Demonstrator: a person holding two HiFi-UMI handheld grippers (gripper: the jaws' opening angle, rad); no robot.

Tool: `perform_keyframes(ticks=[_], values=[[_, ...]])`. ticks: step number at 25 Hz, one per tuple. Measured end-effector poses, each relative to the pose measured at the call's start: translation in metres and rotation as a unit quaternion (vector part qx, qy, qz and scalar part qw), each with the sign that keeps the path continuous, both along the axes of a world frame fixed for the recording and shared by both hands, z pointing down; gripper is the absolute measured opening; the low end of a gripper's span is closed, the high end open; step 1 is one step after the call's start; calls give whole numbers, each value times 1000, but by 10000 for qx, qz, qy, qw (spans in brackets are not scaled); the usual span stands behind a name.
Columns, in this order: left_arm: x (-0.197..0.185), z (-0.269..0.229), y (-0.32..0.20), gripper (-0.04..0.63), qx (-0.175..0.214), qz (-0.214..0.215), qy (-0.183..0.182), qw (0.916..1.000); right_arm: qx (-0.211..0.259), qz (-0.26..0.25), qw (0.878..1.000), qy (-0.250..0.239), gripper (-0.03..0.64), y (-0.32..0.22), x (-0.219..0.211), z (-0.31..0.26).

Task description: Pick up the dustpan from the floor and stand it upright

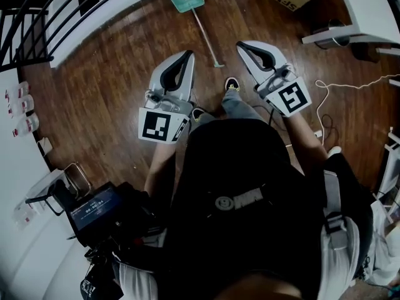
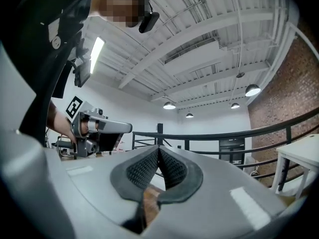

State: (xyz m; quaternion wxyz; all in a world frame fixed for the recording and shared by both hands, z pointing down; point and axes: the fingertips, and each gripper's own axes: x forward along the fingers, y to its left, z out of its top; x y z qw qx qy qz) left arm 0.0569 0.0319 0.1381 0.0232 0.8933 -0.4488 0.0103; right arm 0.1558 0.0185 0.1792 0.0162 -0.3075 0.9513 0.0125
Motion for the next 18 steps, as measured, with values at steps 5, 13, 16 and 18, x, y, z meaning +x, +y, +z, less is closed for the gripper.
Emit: perform_keyframes(ticks=[5,13,16,18], values=[[-4,11,-27,17,-71,-165,-77,9998,-343,-328,9988,72,3,-25,-8,15],[-42,76,-58,16,-571,-426,-11,9975,-828,-743,9927,455,3,-46,-42,72],[-58,115,-67,17,-848,-440,46,9954,-1117,-817,9873,779,3,-51,-56,112],[-68,134,-75,17,-921,-419,56,9948,-1336,-806,9843,822,3,-57,-62,132]])
